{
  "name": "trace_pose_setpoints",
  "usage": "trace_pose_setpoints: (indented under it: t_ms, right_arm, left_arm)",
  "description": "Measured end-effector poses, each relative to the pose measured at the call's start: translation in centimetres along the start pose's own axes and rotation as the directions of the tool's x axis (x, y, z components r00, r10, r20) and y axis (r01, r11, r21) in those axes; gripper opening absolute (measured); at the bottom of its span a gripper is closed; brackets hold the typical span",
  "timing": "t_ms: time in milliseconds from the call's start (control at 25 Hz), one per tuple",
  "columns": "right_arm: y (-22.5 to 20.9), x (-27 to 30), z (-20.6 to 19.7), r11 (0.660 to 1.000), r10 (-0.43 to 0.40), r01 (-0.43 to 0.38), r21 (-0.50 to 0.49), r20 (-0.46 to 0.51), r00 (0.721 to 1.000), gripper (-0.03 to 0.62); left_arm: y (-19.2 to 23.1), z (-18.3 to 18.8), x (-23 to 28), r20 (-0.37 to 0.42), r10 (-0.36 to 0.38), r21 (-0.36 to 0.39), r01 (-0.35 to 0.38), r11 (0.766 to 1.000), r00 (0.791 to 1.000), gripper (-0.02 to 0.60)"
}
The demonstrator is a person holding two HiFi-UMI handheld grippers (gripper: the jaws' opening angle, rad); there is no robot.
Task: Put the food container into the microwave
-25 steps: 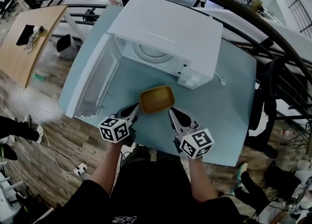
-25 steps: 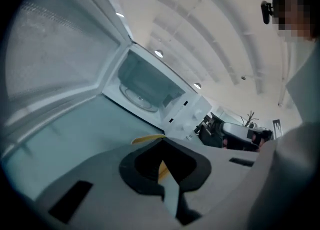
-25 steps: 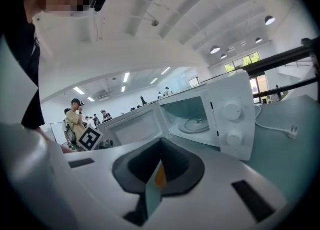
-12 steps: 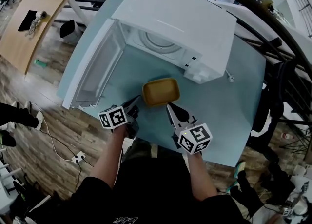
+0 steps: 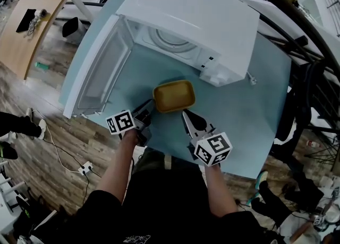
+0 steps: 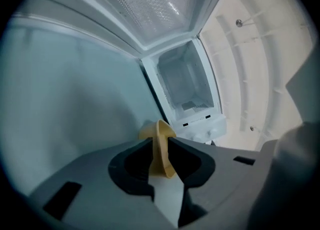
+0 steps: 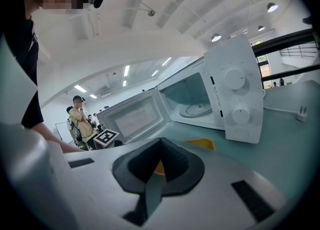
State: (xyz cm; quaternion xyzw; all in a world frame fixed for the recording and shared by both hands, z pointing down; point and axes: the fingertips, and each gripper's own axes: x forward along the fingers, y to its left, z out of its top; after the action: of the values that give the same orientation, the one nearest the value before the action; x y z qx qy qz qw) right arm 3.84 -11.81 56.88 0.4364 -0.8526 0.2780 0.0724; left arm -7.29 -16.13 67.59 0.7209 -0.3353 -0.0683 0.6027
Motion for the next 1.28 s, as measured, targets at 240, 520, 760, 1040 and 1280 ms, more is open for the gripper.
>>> trace_pose_setpoints:
  t_ms: [240, 520, 760, 1040, 1280]
  right_arm:
    - [-0.4, -0.2, -0.3, 1.0, -0.002, 0.002, 0.0, -0.014, 1.0, 0.006]
    - [-1.0, -0.4, -0.4, 1.0, -0.007, 0.007, 0.007, -0.019, 1.0, 0.006]
    - [-1.4, -0.5, -0.2, 1.0, -0.01, 0.011, 0.01, -0.018, 1.0, 0.006]
    - [-1.3, -0.5, 0.0, 1.0, -0.003, 0.003, 0.01, -0.015, 1.0, 0.006]
    - [-1.3, -0.7, -0.2, 1.0, -0.004, 0.004, 0.014, -0.016, 1.0, 0.006]
  left_arm:
    - [0.4, 0.1, 0.4, 0.017, -0.021, -0.075, 0.022, 0.997, 1.0, 0.081]
    - [0.7, 0.1, 0.8, 0.032, -0.028, -0.121, 0.032, 0.992, 0.999, 0.08]
    - [0.8, 0.2, 0.9, 0.032, -0.014, -0.121, 0.018, 0.993, 0.999, 0.058]
    - [0.8, 0.2, 0.9, 0.037, -0.007, -0.124, 0.012, 0.992, 0.999, 0.039]
    - [0.6, 0.3, 1.0, 0.037, -0.002, -0.117, 0.006, 0.993, 0.999, 0.035]
